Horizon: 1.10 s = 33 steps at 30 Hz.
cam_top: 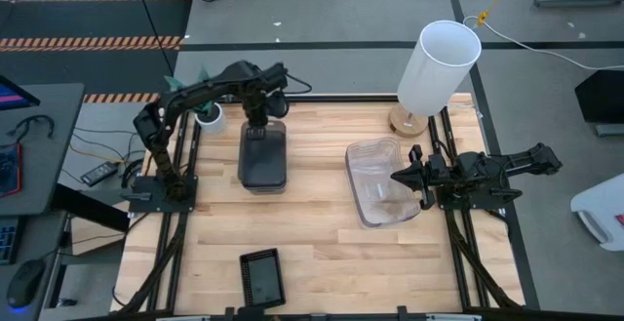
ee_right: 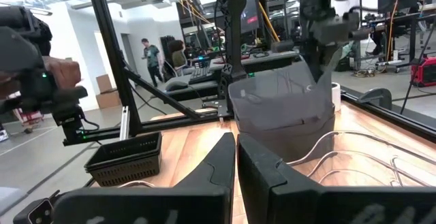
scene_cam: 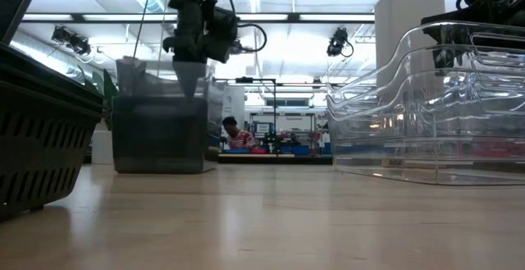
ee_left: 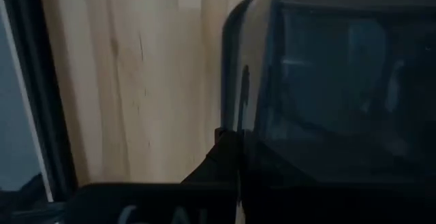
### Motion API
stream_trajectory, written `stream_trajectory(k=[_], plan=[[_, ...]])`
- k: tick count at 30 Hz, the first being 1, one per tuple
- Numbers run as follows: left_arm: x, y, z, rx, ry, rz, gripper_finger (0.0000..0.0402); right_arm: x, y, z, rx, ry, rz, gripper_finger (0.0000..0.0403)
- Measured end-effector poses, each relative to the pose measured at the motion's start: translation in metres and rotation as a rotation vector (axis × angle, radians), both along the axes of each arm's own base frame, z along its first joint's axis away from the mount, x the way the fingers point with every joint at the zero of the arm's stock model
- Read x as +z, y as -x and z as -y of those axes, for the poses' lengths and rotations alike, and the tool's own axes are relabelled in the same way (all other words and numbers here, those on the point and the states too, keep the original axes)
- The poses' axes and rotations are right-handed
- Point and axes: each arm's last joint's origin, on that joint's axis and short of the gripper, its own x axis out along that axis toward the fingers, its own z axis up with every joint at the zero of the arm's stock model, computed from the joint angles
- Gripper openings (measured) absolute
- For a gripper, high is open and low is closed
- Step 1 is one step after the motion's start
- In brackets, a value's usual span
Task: Stack baskets by color
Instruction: Stack the right gray bin on the gray bins, then return to Home Position
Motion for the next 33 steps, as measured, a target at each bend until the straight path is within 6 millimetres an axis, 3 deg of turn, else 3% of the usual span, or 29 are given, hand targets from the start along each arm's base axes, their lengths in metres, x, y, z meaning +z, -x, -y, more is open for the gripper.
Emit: stream_trajectory(k=[10, 17, 22, 25, 29, 33], plan=[[-0.018, 0.005, 0.004, 0.117, 0.045, -0.054, 0.0015, 0.0, 0.0, 0.0, 0.0, 0.0, 0.0, 0.0022], [-0.034, 0.01, 0.009, 0.139, 0.023, -0.135, 0.0108, 0.0, 0.0, 0.0, 0.0, 0.0, 0.0, 0.0022], [-0.033, 0.005, 0.009, 0.158, -0.016, -0.104, 0.0176, 0.0, 0.0, 0.0, 0.0, 0.0, 0.0, 0.0022], [-0.018, 0.004, 0.01, 0.156, -0.053, 0.011, 0.0192, 0.0, 0.0, 0.0, 0.0, 0.0, 0.0, 0.0022], [0.008, 0.005, 0.015, 0.16, -0.068, 0.307, 0.0191, 0.0, 0.0, 0.0, 0.0, 0.0, 0.0, 0.0022], [0.016, 0.013, 0.029, 0.148, -0.133, 0.569, 0.0177, 0.0, 0.0, 0.0, 0.0, 0.0, 0.0, 0.0022]])
